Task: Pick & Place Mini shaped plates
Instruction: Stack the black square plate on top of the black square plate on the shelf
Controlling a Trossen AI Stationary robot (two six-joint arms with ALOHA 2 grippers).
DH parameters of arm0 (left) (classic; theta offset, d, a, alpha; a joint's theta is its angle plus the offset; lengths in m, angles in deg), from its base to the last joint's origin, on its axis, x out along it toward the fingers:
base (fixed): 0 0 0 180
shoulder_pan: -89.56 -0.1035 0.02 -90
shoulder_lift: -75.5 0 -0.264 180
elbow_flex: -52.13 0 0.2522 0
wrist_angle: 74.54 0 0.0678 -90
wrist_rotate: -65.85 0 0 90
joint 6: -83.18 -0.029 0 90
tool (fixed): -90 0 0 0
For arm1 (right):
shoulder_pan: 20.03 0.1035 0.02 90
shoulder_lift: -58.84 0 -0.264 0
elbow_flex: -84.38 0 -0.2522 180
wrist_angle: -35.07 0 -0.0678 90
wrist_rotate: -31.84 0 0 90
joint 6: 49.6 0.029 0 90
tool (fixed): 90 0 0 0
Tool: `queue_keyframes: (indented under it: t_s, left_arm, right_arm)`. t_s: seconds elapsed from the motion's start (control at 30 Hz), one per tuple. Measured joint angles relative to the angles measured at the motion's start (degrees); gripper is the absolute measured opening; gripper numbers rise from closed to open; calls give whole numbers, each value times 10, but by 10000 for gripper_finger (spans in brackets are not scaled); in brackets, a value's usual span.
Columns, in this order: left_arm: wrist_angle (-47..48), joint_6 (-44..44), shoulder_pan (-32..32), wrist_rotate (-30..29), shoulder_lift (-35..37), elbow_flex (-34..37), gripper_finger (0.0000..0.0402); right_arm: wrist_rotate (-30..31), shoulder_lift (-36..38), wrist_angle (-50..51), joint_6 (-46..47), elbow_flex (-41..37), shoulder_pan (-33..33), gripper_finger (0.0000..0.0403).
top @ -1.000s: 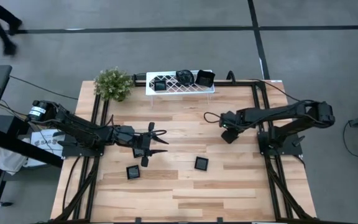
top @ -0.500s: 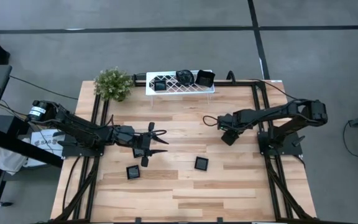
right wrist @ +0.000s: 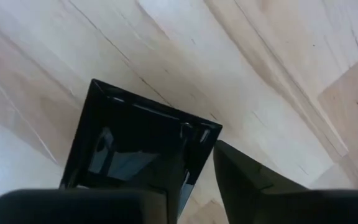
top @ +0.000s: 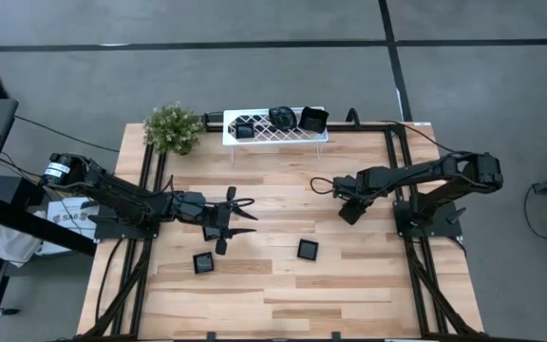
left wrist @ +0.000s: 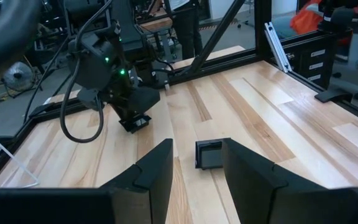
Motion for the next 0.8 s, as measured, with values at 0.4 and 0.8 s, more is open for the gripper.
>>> queue_keyframes:
  t_s: [0.4,0.8]
  left_arm:
    - [0,0,0,0,0,0,140]
    - [-1,0,0,0,0,0,140]
  right_arm:
    - [1,0,0,-4,0,0,49]
    - [0,1,6,-14,9,-2,28]
